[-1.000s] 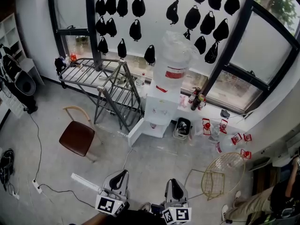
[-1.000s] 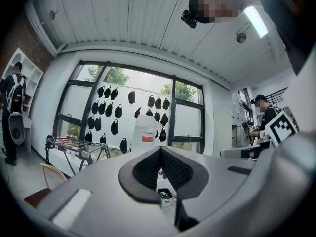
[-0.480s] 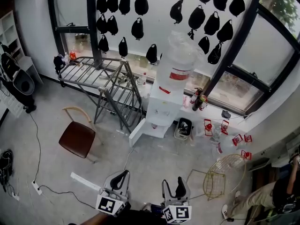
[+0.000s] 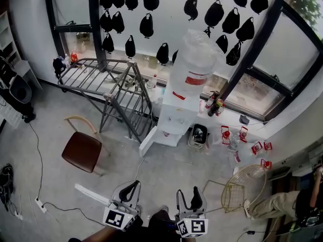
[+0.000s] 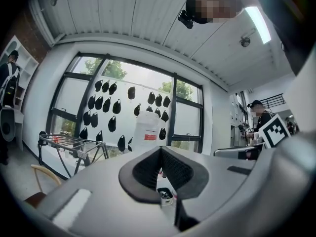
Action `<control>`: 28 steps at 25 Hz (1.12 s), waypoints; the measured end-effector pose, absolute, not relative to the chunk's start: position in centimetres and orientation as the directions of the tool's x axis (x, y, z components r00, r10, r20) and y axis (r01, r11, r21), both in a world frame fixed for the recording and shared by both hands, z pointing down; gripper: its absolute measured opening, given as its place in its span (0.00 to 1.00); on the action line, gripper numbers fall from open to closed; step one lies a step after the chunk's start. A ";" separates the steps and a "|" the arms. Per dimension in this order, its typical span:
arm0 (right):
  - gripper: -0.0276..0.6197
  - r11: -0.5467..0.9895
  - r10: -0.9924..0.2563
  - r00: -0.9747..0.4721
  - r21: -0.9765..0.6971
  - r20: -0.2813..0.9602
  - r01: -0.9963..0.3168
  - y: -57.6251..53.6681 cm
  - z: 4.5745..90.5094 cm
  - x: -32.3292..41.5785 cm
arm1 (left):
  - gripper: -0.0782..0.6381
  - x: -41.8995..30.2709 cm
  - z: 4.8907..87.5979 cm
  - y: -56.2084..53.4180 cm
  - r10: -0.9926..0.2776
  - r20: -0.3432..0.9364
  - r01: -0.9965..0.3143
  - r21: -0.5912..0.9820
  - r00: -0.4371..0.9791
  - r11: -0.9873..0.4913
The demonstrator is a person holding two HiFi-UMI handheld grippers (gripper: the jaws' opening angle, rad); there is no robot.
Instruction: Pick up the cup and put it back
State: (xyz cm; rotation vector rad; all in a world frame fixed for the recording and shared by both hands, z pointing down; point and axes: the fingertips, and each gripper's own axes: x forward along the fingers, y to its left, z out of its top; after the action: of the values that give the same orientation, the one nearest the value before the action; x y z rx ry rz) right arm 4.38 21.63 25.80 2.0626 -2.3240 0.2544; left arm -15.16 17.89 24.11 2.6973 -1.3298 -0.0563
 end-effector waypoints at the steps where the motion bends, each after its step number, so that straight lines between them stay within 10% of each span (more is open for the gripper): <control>1: 0.45 0.120 -0.983 -0.132 -0.101 0.125 -0.988 21.0 25.8 4.6 | 0.12 -14.9 24.1 17.3 -0.794 0.024 -0.788 0.137 0.608 -0.600; 28: 0.44 0.355 -0.909 -0.360 -0.062 0.212 -0.933 -5.9 43.8 15.0 | 0.12 -1.7 36.2 -4.3 -0.874 0.088 -0.875 0.136 0.478 -0.465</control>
State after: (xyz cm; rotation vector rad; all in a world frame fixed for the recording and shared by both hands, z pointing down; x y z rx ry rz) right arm 14.96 -5.91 43.84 1.6889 -2.4668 0.2585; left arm -1.74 -4.25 36.23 2.5586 -1.5263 0.0085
